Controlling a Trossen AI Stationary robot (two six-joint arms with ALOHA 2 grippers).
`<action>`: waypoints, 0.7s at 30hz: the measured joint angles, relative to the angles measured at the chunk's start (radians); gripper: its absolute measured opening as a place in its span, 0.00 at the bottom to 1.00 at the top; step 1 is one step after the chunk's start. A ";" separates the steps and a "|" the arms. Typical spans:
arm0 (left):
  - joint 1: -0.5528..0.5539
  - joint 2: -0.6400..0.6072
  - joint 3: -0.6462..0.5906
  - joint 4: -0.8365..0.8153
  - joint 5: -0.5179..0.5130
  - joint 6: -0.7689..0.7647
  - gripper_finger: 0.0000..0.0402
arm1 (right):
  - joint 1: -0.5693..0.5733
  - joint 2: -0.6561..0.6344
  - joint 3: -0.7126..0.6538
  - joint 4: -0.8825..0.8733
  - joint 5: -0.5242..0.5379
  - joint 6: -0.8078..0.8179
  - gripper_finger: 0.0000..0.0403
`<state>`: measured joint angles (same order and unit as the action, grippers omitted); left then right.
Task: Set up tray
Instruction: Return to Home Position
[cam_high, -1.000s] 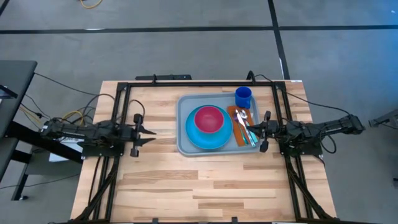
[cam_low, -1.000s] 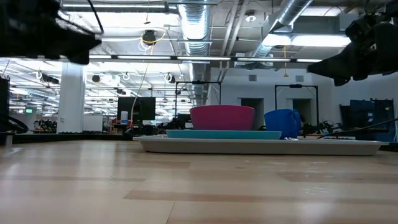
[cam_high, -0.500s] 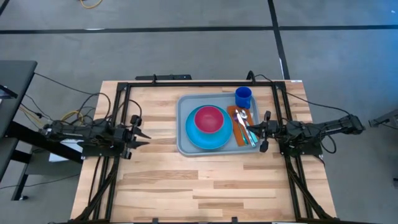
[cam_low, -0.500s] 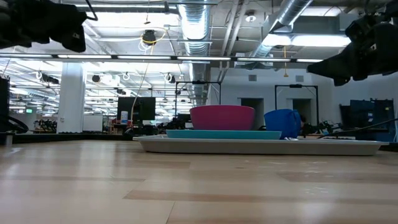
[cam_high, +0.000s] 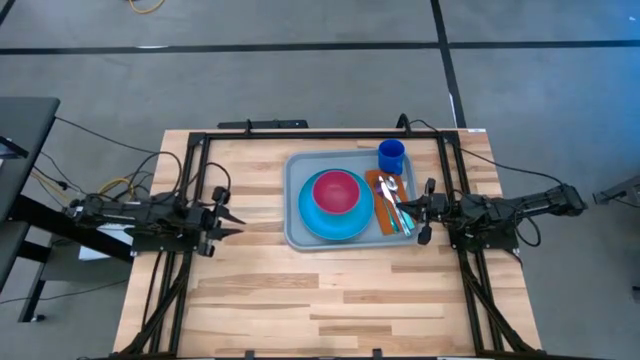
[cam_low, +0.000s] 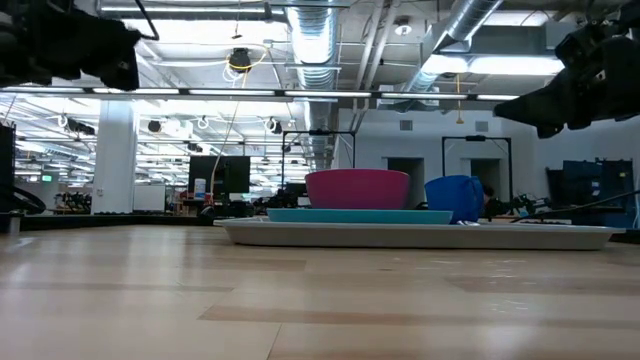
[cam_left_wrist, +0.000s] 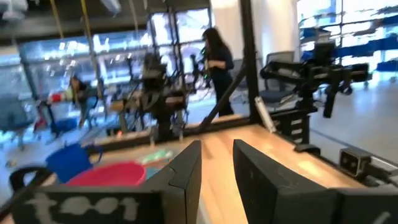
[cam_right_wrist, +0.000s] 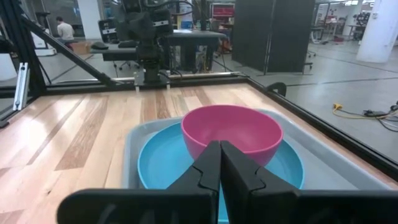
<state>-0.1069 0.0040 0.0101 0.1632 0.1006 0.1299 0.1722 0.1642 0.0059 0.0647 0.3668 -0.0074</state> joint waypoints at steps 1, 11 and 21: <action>0.000 0.000 0.000 -0.017 -0.011 -0.009 0.20 | 0.000 0.000 0.000 0.000 0.000 0.000 0.00; 0.000 0.009 -0.001 -0.127 -0.092 -0.056 0.20 | 0.000 0.000 0.000 0.000 0.000 0.000 0.00; 0.000 0.009 -0.002 -0.128 -0.114 -0.081 0.20 | 0.000 0.000 0.000 0.000 0.000 0.000 0.00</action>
<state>-0.1066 0.0132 0.0082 0.0349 -0.0132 0.0490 0.1722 0.1642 0.0059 0.0647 0.3672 -0.0074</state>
